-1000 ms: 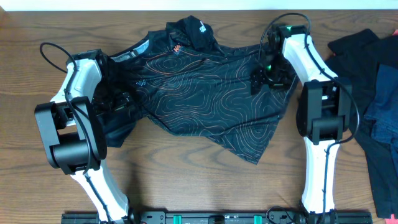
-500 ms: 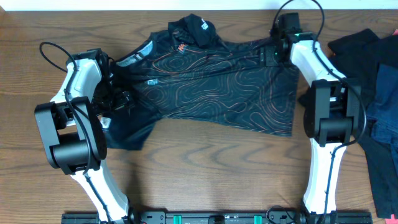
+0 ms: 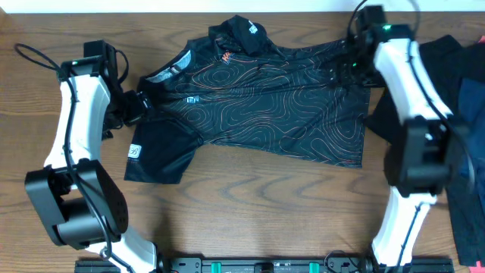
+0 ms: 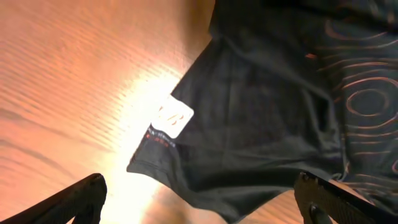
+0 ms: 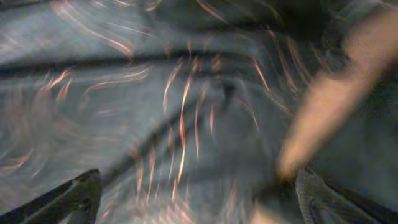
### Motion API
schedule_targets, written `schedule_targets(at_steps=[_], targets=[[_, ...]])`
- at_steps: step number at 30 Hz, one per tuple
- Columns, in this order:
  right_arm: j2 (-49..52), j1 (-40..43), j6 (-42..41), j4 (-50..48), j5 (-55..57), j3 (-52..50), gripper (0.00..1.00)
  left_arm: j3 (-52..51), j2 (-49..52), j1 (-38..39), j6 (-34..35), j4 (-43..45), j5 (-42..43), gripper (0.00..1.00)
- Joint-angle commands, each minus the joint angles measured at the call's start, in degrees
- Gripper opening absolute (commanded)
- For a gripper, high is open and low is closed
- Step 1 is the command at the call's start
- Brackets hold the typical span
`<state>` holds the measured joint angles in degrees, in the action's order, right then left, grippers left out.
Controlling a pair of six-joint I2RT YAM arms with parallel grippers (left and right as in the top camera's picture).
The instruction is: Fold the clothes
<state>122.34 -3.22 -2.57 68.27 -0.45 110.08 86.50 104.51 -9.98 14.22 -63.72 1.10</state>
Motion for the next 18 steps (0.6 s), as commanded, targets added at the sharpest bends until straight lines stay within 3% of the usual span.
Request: schedule_targets(at_steps=[1, 7, 18], targets=[[-4.2, 0.0, -3.5, 6.4, -0.5, 0.9, 0.96, -1.7, 1.9, -0.2, -3.6, 2.5, -0.1, 0.98], [-4.5, -1.9, -5.2, 15.2, -0.4, -0.9, 0.93, -5.1, 3.5, -0.3, -14.0, 10.4, -0.1, 0.99], [-5.1, -4.5, -8.2, 14.2, -0.4, -8.9, 0.94, -10.1, 9.2, -1.9, -24.2, 19.0, 0.0, 0.99]])
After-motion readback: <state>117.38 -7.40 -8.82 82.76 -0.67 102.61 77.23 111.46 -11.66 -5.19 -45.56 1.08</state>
